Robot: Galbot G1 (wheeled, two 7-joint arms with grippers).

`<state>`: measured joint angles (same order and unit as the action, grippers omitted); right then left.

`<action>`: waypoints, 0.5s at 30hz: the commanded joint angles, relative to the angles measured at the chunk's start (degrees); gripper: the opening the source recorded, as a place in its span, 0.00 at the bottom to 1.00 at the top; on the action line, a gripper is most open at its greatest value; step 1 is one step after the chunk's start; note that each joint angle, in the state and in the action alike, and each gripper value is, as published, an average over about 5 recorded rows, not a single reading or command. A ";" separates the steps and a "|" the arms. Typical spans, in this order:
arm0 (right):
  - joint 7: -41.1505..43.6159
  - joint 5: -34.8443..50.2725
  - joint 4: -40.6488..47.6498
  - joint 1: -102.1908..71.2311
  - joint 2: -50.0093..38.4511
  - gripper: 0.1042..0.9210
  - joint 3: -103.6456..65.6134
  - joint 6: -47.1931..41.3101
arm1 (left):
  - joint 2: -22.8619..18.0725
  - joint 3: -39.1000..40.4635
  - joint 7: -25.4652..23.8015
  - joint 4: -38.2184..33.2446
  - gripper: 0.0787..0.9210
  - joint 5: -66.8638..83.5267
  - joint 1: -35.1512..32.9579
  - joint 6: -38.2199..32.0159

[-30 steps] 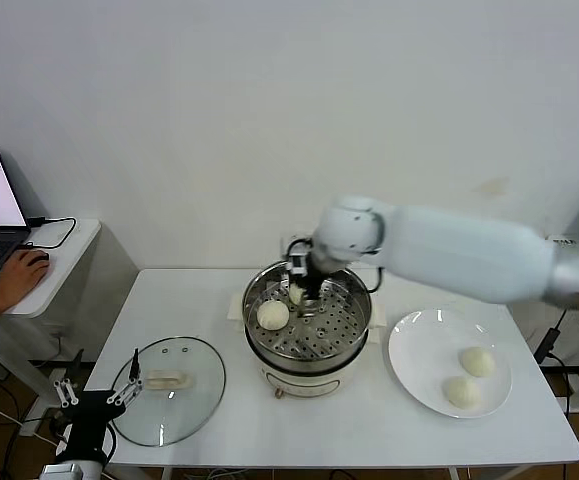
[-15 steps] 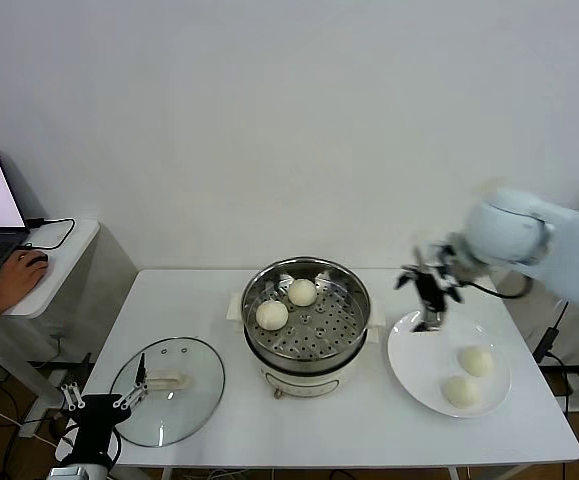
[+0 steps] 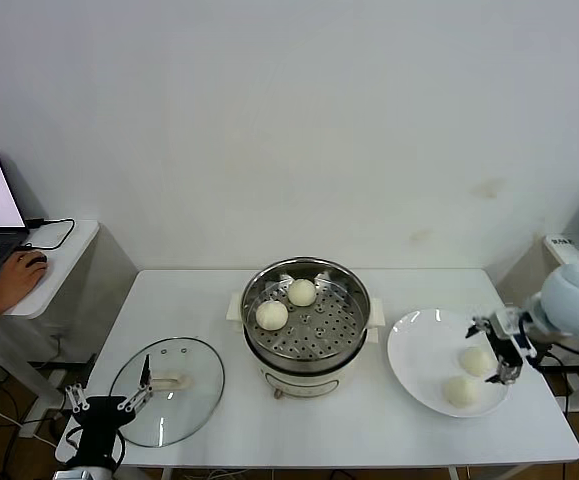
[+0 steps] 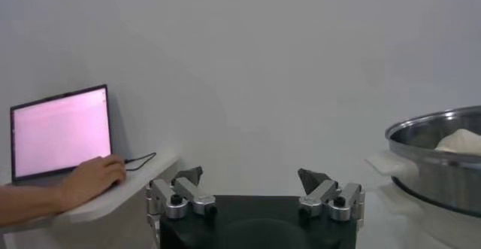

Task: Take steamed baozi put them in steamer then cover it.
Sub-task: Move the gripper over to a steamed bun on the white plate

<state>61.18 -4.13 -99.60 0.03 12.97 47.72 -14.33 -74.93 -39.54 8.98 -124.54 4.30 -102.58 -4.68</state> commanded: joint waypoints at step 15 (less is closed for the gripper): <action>-2.93 -6.64 9.01 -25.03 8.72 0.88 -19.43 1.42 | -1.15 -1.23 0.03 0.26 0.88 -0.61 -0.93 0.04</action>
<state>59.04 -9.30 -92.86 -19.49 19.15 32.91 -13.37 -76.04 -40.59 9.00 -124.36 3.81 -103.41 -4.61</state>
